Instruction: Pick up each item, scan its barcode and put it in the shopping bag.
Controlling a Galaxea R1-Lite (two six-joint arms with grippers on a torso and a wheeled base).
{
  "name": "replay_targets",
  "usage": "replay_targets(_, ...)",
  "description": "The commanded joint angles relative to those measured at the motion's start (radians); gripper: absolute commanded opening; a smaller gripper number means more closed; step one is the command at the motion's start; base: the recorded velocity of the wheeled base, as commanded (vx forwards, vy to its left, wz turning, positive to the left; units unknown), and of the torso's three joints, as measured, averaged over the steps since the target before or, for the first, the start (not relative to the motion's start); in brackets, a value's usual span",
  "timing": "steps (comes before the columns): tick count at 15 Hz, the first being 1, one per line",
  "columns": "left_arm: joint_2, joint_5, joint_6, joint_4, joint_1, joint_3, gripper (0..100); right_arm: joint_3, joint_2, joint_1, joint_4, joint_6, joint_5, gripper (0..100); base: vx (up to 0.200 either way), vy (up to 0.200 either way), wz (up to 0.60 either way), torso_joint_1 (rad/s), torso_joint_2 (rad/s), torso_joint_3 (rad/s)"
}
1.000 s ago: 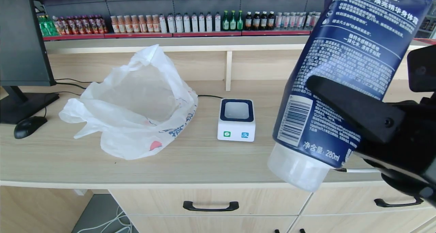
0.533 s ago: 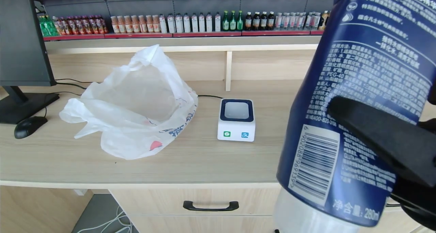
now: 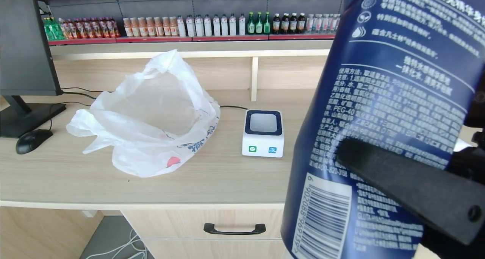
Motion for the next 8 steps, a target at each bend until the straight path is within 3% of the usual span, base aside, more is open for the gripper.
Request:
replay_targets(1,0.000,0.000,0.000,-0.001,0.000,0.000,100,-0.002,0.007,-0.006,-0.001,-0.030,0.001,0,0.000,0.000,0.00,0.000,0.00,0.000)
replay_targets(3,0.000,0.000,0.000,-0.001,0.000,0.000,100,-0.015,0.010,-0.056,-0.001,-0.059,0.047,0,0.000,0.000,0.00,0.000,0.00,0.000)
replay_targets(5,0.000,0.000,0.000,-0.001,-0.001,0.000,100,-0.012,0.037,-0.152,-0.001,-0.167,0.163,0,0.000,0.000,0.00,0.000,0.00,0.000)
replay_targets(8,0.000,0.000,0.000,-0.001,0.000,0.000,100,-0.080,0.151,-0.280,-0.001,-0.437,0.231,0,0.000,0.000,0.00,0.000,0.00,0.000)
